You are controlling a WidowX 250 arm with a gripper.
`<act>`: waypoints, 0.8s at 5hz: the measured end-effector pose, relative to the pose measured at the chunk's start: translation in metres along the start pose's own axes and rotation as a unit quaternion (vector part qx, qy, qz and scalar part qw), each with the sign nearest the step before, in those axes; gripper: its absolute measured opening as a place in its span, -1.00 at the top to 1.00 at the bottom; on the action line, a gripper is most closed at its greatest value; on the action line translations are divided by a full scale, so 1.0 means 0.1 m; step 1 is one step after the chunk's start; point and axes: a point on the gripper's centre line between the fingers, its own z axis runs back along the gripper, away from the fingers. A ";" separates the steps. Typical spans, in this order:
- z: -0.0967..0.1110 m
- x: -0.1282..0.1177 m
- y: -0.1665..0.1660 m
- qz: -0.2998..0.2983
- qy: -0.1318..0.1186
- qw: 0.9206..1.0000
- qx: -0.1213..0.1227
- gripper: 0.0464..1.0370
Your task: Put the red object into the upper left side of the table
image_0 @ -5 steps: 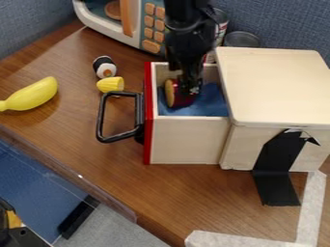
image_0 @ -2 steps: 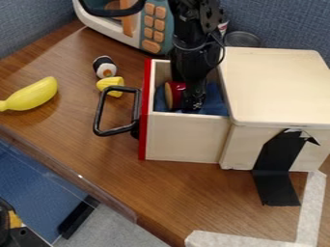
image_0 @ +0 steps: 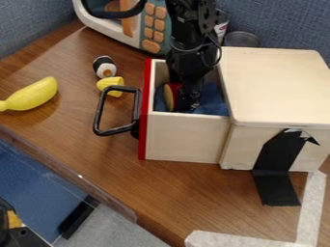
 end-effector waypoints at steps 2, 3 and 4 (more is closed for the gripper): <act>0.44 -0.06 0.16 0.012 -0.041 0.999 -0.014 -0.37; 0.85 -0.16 0.38 0.038 -0.085 0.995 -0.022 -0.37; 1.01 -0.36 0.66 0.085 -0.088 0.992 -0.035 -0.37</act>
